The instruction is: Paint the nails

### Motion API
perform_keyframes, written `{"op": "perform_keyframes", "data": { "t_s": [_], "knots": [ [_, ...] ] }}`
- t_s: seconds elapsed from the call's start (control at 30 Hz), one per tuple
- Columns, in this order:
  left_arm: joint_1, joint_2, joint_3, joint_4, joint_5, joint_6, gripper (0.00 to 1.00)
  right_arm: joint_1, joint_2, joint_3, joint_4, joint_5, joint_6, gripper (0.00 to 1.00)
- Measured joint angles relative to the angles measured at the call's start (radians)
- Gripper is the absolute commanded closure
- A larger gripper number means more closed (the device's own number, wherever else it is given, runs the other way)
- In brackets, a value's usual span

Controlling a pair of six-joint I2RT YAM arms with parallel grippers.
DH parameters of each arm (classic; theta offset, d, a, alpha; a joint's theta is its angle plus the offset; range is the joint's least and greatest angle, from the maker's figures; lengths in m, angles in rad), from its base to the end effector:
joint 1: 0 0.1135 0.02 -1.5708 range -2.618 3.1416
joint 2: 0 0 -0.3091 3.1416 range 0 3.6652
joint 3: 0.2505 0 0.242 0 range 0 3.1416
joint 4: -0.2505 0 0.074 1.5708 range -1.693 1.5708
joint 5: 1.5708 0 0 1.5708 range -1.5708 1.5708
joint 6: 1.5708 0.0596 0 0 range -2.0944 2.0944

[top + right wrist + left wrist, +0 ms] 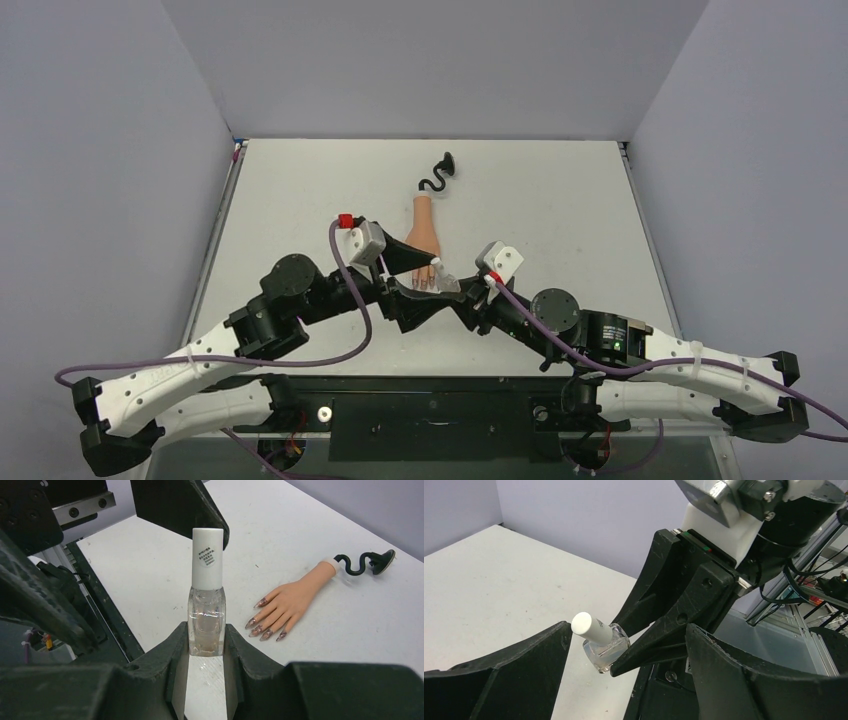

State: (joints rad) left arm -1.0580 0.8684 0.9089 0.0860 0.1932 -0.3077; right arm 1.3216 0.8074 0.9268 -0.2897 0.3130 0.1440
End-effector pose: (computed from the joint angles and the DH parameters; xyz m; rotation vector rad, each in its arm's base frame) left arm 0.0801 -0.1656 0.4356 0.7334 1.3926 -1.2383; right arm 0.0574 0.1512 0.4022 -0.7943 1.6169 0.7972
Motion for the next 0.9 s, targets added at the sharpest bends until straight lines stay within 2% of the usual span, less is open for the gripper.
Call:
{"op": "perform_keyframes", "data": {
  "t_s": [0.13, 0.37, 0.57, 0.67, 0.9],
  "knots": [
    [0.0, -0.043, 0.0, -0.02, -0.004, 0.009, 0.16, 0.0, 0.0, 0.0, 0.004, -0.009, 0.001, 1.0],
    [0.03, -0.089, 0.001, -0.05, 0.033, 0.008, 0.19, 0.0, -0.036, -0.001, 0.009, -0.051, 0.002, 1.0],
    [0.101, -0.116, -0.001, -0.054, 0.138, -0.007, 0.31, 0.0, -0.085, -0.01, 0.04, -0.138, 0.0, 1.0],
    [0.165, -0.135, -0.031, 0.02, 0.225, -0.055, 0.37, 0.0, -0.093, -0.016, 0.053, -0.197, -0.001, 1.0],
    [0.212, -0.127, -0.087, 0.207, 0.441, -0.149, 0.38, 0.0, -0.112, -0.041, 0.063, -0.315, -0.002, 1.0]
  ]
}}
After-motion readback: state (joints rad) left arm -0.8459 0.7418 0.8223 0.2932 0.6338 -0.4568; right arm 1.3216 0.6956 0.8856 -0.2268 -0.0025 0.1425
